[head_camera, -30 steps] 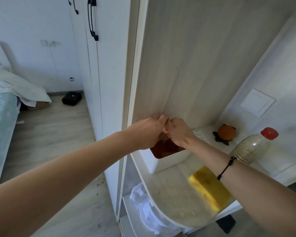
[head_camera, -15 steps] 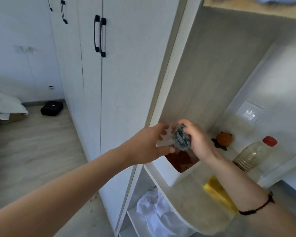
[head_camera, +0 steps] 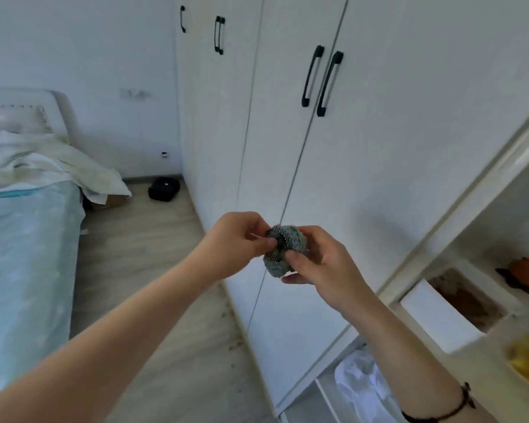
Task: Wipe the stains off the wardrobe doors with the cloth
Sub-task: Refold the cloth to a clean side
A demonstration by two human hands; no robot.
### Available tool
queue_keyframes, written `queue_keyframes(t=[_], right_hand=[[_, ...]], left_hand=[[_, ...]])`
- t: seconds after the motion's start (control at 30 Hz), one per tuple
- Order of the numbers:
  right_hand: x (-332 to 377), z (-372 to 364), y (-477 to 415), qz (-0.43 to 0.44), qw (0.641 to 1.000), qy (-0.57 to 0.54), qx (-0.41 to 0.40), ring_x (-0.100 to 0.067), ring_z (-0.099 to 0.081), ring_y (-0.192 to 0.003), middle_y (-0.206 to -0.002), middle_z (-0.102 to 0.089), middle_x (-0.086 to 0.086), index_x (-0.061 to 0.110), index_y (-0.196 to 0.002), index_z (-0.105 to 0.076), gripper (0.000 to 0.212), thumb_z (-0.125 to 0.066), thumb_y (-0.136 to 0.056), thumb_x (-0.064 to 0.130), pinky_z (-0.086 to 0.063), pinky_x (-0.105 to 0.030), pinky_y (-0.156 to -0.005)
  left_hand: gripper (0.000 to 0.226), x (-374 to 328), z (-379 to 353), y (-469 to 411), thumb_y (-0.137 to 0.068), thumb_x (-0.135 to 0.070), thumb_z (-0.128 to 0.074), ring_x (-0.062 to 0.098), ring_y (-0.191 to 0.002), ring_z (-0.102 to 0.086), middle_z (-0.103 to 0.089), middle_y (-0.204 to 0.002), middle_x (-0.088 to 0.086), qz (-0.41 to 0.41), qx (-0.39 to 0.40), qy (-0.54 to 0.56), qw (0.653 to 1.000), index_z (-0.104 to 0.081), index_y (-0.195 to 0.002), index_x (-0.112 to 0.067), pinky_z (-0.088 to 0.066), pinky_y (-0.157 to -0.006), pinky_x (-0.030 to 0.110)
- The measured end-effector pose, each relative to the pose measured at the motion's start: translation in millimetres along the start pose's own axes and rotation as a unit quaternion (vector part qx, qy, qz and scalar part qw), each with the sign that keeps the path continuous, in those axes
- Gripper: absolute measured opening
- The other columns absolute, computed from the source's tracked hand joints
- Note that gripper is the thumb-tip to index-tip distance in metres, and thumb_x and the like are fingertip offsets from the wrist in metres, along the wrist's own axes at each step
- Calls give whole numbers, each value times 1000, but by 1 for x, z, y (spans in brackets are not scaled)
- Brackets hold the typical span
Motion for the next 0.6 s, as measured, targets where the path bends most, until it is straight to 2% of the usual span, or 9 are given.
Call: queue_keyframes(t=[0.07,0.17,0.27,0.37,0.47,0.53,0.6], right_hand=[[12,-24,-23,17,1000,14,-12,-21,-74,-91,-102,-72,-8,11,-113,-63,18,-67,-95,7,-63,-40,-73],[28,-44,-58,31,999,-1,-39,-22,-72,-81,-93,-73,-10,8,-103,-68,12,-70,-94,15,-62,-37,-70],[29,-65,-101,24,998,-50,-24,-21,-65,-77,-90,-71,-15,0,-101,-72,24,-64,-98,23,-59,-37,-71],[24,-100,-148,20,987,-157,30,-20,-68,-95,-100,-73,-13,1,-105,-71,24,-55,-102,19,-58,-38,-84],[17,-133,-193,3,956,-272,113,-25,-69,-93,-102,-72,-14,5,-102,-72,25,-58,-93,23,-59,-39,-73],[8,-152,-230,9,952,-274,140,-24,-71,-86,-95,-73,-12,9,-97,-76,17,-65,-91,20,-60,-39,-64],[1,-166,-270,4,944,-290,155,-25,-70,-83,-90,-73,-9,14,-88,-79,13,-68,-86,20,-60,-36,-62]], left_hand=[[14,9,35,-4,-90,-3,-69,17,-71,-68,-72,-76,6,21,-41,72,996,-61,-80,-9,-59,-74,35],[12,10,73,-13,-97,1,-57,18,-69,-69,-70,-75,5,33,-80,213,973,-57,-87,-5,-60,-68,35],[15,21,110,-27,-98,-3,-47,17,-65,-58,-60,-75,5,65,-103,301,946,-58,-90,-10,-52,-61,34],[25,53,139,-47,-95,-7,-41,16,-67,-54,-59,-76,4,97,-98,206,969,-65,-91,-13,-44,-63,32],[25,78,169,-76,-99,-10,-43,15,-69,-58,-62,-77,5,116,-137,156,971,-67,-90,-9,-53,-66,33],[26,91,202,-106,-101,-8,-47,16,-71,-63,-68,-77,3,112,-186,166,962,-68,-86,-13,-59,-69,31],[26,101,238,-138,-101,-9,-49,16,-79,-67,-73,-82,1,101,-228,148,957,-69,-87,-18,-58,-77,33]])
Point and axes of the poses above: each hand's wrist, its own y-axis away from the middle knuckle, its own z-axis out of the back of the hand, x = y × z, the point moved 2 cm from there along -y, towards the middle knuckle
